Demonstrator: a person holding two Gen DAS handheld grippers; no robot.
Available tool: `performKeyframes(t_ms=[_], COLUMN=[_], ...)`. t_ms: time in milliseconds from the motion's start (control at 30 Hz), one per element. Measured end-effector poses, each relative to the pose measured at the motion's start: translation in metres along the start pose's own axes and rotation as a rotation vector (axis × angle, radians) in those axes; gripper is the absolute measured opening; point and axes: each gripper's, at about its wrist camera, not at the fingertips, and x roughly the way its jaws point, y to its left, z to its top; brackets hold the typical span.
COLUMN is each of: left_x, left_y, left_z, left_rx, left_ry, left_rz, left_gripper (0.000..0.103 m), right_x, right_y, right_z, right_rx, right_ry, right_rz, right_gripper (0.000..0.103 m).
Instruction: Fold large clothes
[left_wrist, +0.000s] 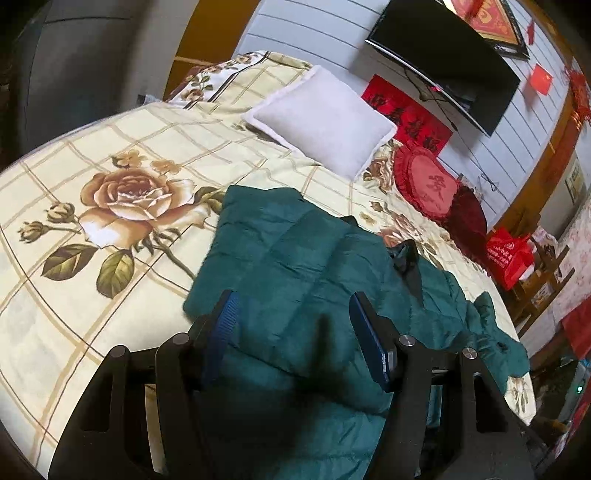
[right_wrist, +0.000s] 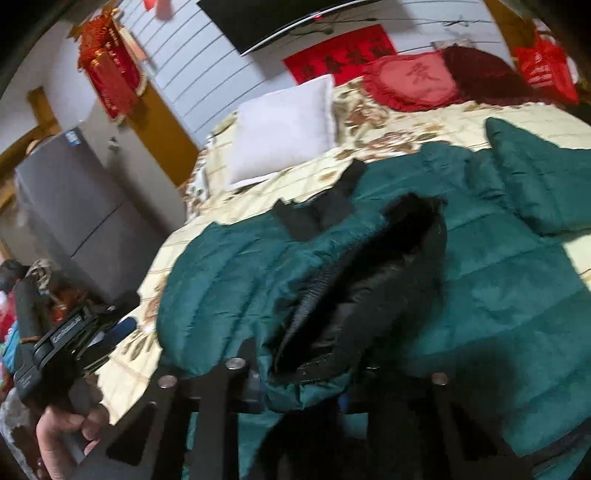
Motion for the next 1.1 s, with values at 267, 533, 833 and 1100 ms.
performKeyframes(t_ms=[267, 533, 833, 1100], left_x=[0.018, 0.028, 0.067, 0.055], left_y=[0.003, -0.030, -0.023, -0.011], left_z=[0.010, 0.006, -0.006, 0.002], left_rx=[0.010, 0.141, 0.139, 0.033], left_ry=[-0.015, -0.023, 0.154, 0.140], left_rz=[0.057, -0.030, 0.023, -0.040], left_gripper=[0.063, 0.063, 0.063, 0.063], right_x=[-0.004, 0.026, 0.048, -0.005], right_y=[-0.016, -0.090, -0.124, -0.116], right_z=[0.065, 0.115, 0.095, 0.105], right_rx=[-0.254, -0.185, -0.014, -0.011], right_ry=[0.013, 0.109, 0.240, 0.140], right_rz=[-0.199, -0.161, -0.107, -0.193], right_gripper=[0.018, 0.018, 0.034, 0.040])
